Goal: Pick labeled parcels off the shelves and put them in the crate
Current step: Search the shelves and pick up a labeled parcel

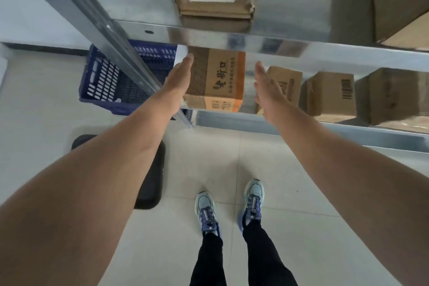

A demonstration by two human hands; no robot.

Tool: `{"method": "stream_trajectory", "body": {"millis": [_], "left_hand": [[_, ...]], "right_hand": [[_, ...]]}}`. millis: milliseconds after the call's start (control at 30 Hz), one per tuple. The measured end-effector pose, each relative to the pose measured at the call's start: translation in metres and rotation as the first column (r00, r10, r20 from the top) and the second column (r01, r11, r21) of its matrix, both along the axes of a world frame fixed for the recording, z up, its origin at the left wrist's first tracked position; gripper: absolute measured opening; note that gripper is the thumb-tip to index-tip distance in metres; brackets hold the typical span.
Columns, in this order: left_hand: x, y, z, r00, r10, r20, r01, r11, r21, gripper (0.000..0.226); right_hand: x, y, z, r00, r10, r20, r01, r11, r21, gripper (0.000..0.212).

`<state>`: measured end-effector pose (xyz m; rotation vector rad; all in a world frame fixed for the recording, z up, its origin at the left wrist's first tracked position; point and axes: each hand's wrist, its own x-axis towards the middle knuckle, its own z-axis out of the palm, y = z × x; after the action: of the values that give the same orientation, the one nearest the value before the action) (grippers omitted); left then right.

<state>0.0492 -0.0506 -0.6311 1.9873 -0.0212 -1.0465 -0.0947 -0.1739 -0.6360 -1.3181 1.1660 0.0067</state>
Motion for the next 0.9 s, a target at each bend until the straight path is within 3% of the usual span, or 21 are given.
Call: {"method": "stream_trajectory", "body": {"millis": [200,367,500,700,833,900], "left_hand": [[0.029,-0.019,-0.037,0.992,0.042,-0.120,-0.043,0.999,-0.001,0.082],[0.046,-0.025,-0.070,0.973,0.144,-0.180,-0.150,0.989,-0.019,0.089],[0.049,-0.027,-0.072,0.957,0.163,-0.242,-0.192,0.976,-0.103,0.065],[0.052,-0.028,-0.057,0.963,0.195,-0.185,-0.244,0.922,-0.302,0.063],[0.054,-0.033,-0.047,0.958,0.240,-0.155,-0.284,0.859,-0.425,0.037],[0.057,-0.032,-0.052,0.958,0.237,-0.159,-0.284,0.844,-0.454,0.027]], "right_hand": [[0.028,-0.020,-0.037,1.000,-0.028,-0.005,0.028,1.000,-0.001,0.065],[0.046,-0.030,-0.064,0.998,-0.053,0.015,0.051,0.995,0.080,0.051],[0.050,-0.036,-0.077,0.996,-0.072,0.053,0.067,0.995,0.078,0.058],[0.043,-0.039,-0.065,0.972,-0.134,0.195,0.126,0.991,0.053,0.067],[0.042,-0.050,-0.055,0.919,-0.263,0.295,0.264,0.964,0.037,0.043],[0.039,-0.053,-0.056,0.904,-0.292,0.313,0.298,0.954,0.028,0.047]]}}
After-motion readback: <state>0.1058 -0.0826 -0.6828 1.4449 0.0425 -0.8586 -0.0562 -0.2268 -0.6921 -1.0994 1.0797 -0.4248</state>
